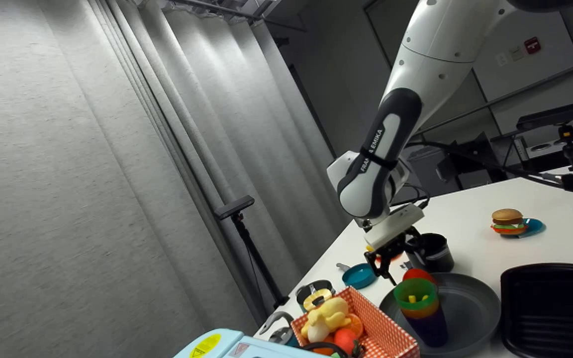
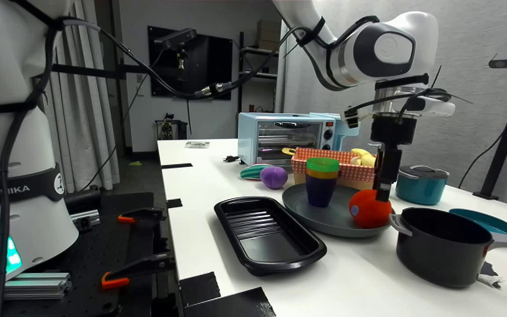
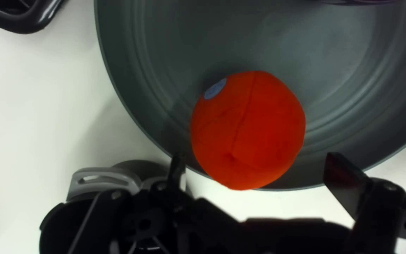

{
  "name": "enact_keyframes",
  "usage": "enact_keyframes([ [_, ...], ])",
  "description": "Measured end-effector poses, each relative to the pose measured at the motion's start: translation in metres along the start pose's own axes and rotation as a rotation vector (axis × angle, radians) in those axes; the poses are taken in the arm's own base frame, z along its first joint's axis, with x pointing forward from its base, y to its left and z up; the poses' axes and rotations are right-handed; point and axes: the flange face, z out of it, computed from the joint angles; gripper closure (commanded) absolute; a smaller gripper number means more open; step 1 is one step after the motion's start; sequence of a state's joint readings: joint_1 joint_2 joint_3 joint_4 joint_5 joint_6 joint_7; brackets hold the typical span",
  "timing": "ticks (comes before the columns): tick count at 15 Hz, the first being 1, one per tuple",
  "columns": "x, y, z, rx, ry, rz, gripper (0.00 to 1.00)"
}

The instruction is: Flip the pot and take the tomato and put it in

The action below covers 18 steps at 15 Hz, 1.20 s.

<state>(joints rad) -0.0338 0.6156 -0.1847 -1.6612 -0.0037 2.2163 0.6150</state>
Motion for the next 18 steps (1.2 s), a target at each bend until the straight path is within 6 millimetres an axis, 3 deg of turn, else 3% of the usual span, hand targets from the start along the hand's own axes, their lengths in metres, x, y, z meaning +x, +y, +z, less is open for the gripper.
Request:
enact_keyframes([
  [2, -0.002, -0.002, 0.0, 0.0, -0.001, -0.004, 0.16],
  [3, -0.002, -0.003, 0.0, -0.001, -0.002, -0.005, 0.33],
  [4, -0.003, -0.003, 0.001, -0.002, -0.004, -0.006, 0.42],
  [11, -0.003, -0.001, 0.004, -0.011, -0.014, -0.004, 0.93],
  [13, -0.002, 0.001, 0.003, -0.011, -0.013, -0.001, 1.0],
  [14, 0.0, 0.002, 0.002, -0.011, -0.011, 0.002, 0.95],
  [18, 0.011, 0.017, -0.015, 0.0, 0.008, 0.029, 0.96],
])
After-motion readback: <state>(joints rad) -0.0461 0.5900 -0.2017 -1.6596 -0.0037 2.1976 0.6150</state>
